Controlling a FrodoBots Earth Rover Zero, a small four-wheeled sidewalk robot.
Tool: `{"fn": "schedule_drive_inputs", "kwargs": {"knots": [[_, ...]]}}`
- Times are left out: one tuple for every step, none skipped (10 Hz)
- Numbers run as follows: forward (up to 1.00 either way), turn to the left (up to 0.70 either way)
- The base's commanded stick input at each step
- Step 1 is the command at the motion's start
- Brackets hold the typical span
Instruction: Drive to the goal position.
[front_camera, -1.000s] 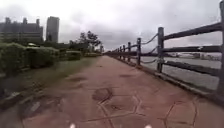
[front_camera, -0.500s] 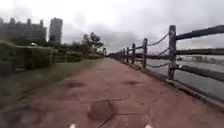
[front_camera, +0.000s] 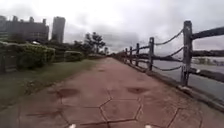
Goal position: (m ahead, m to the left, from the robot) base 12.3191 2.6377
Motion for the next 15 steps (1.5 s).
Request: {"fn": "schedule_drive_inputs", "kwargs": {"knots": [[0.85,0.00],[0.85,0.00],[0.85,0.00],[0.85,0.00],[0.85,0.00],[0.85,0.00],[0.85,0.00],[0.85,0.00],[0.77,0.00],[0.70,0.00],[0.70,0.00],[0.70,0.00],[0.70,0.00],[0.70,0.00],[0.70,0.00]]}}
